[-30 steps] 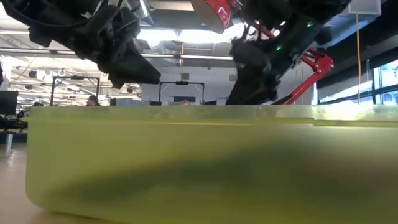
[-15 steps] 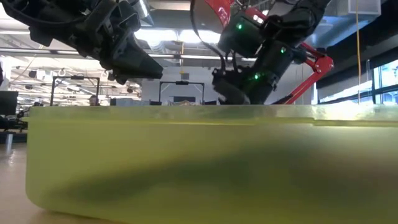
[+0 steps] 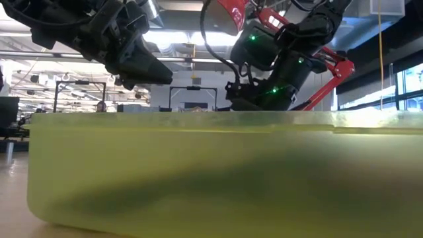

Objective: Pick & place school supplies into a supply box
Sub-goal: Put the black pen into the yellow supply box

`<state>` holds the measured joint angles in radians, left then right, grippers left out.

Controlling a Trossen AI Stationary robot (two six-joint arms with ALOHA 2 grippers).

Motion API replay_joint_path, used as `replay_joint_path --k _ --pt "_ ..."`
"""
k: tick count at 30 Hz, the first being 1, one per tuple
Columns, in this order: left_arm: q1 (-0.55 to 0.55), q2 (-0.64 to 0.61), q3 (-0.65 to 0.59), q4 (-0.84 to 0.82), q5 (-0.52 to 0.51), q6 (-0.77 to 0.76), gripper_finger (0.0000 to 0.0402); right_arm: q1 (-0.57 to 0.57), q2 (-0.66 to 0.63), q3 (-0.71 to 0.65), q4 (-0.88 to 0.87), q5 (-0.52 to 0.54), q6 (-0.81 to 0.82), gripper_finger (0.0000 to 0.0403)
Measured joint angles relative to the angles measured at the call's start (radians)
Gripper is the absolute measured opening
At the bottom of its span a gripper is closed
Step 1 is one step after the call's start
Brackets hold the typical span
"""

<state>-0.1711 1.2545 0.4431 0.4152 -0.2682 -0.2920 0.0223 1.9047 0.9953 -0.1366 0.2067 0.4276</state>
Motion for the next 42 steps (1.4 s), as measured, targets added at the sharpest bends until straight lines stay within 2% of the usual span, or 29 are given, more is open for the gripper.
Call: replay_joint_path --k 12,20,28,32,36,39,42 --pt "0.0 0.0 0.0 0.0 0.0 0.0 0.0089 -0.002 0.018 0.001 -0.007 -0.039 -0.018 0.0057" --pt "0.0 0.0 0.0 0.0 -0.001 0.0 0.0091 0.001 -0.013 -0.002 -0.024 -0.029 -0.026 0.0053" --pt "0.0 0.0 0.0 -0.01 0.0 0.0 0.0087 0.036 -0.15 -0.007 -0.119 -0.03 -0.056 0.005" --pt "0.0 0.0 0.001 -0.023 0.0 0.0 0.0089 0.105 -0.239 -0.007 -0.15 -0.035 -0.075 0.005" --pt "0.0 0.0 0.001 -0.032 0.0 0.0 0.009 0.209 -0.311 -0.005 -0.144 -0.108 -0.096 0.005" --pt "0.0 0.0 0.001 -0.032 0.0 0.0 0.0088 0.312 -0.33 -0.005 -0.135 -0.171 -0.074 0.005" --pt "0.0 0.0 0.001 -0.032 -0.001 0.0 0.0087 0.411 -0.316 -0.005 -0.112 -0.181 -0.039 0.005"
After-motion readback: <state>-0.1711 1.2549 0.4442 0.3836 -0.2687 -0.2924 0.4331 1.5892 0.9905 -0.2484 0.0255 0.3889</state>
